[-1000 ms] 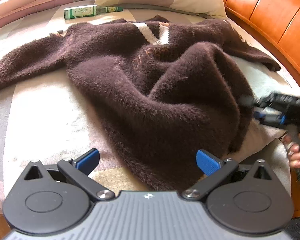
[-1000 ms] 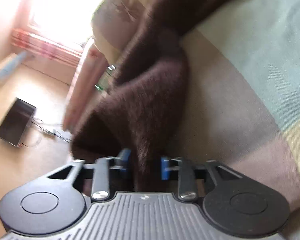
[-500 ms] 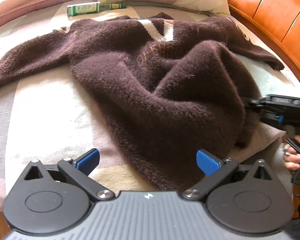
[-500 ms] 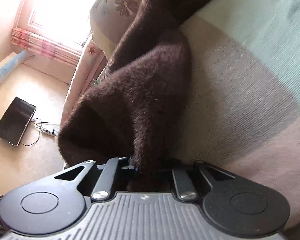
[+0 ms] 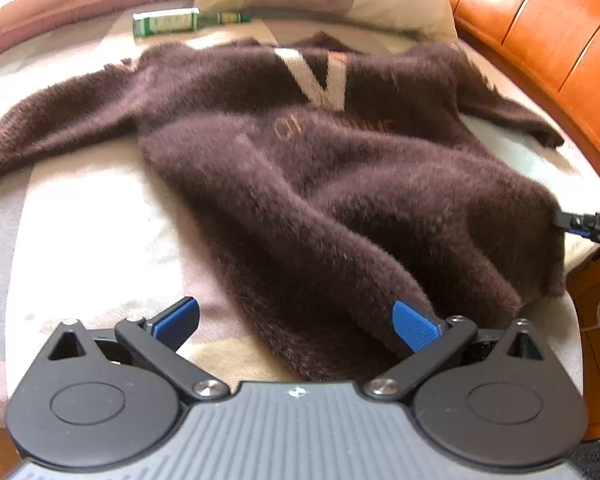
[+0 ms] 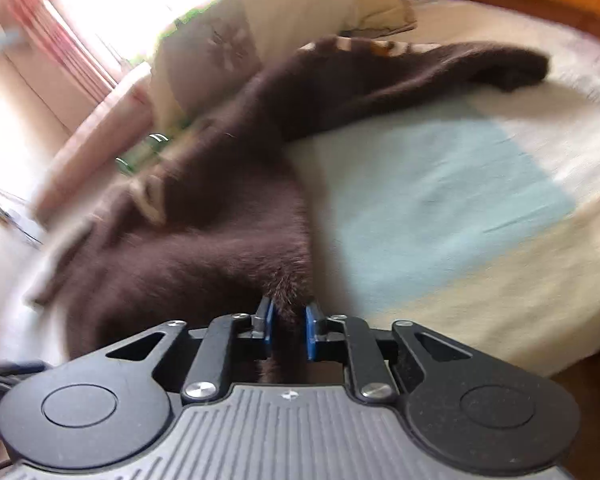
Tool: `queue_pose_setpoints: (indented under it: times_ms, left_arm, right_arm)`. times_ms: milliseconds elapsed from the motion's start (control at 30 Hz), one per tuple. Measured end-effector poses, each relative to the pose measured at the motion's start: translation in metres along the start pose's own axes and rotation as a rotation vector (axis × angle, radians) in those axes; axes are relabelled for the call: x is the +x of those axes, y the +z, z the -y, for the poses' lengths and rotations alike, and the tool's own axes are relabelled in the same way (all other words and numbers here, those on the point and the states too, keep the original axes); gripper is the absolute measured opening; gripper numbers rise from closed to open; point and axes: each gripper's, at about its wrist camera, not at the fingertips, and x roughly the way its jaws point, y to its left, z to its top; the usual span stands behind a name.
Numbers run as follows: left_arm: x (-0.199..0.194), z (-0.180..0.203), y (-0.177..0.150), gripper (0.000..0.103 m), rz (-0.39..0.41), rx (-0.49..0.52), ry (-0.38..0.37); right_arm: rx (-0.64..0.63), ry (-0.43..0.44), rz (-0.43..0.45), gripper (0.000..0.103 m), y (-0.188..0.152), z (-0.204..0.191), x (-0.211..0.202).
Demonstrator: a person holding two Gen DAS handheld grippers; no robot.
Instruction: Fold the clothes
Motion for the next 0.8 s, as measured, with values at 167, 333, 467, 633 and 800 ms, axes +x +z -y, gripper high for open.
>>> queue_pose_setpoints:
  times_ms: [167, 333, 467, 633, 800]
  left_arm:
    - [-0.043, -0.012, 0.007, 0.102, 0.206, -0.045, 0.011]
    - [-0.041, -0.035, 0.019, 0.102, 0.168, -0.085, 0.007]
    - [-0.047, -0.049, 0.012, 0.102, 0.172, -0.123, 0.036]
    - [-0.059, -0.068, -0.002, 0.102, 0.187, -0.161, 0.092]
    - [-0.074, -0.088, -0.019, 0.102, 0.204, -0.198, 0.121]
  right_arm:
    - [-0.075, -0.010, 0.075, 0.022, 0.002, -0.031, -0.023]
    - [-0.272, 0.125, 0.044, 0.030, -0.003, -0.096, -0.026]
    - [-0.435, 0.324, -0.082, 0.041, -0.017, -0.162, -0.007]
    - [-0.582, 0.506, -0.288, 0.045, -0.043, -0.237, 0.046]
    - [-0.678, 0.356, -0.369, 0.047, -0.065, -0.279, 0.110]
